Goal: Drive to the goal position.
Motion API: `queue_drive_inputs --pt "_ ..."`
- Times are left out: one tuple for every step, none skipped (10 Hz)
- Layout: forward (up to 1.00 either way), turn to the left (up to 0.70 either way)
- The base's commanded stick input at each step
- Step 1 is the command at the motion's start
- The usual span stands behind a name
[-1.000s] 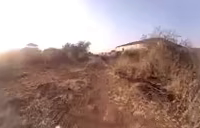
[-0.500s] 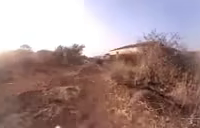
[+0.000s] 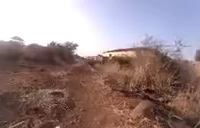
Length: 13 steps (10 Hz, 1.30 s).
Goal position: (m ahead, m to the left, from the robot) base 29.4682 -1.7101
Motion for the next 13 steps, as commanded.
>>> queue_drive_inputs --pt "0.7 0.0" --pt "0.7 0.0" --pt "0.7 0.0" --pt "0.7 0.0" --pt "0.7 0.0" --pt "0.7 0.0" --pt "0.7 0.0" --pt "0.7 0.22" --pt "0.7 0.02" --pt "0.7 0.0" --pt "0.7 0.0" --pt "0.7 0.0" --pt "0.7 0.0"
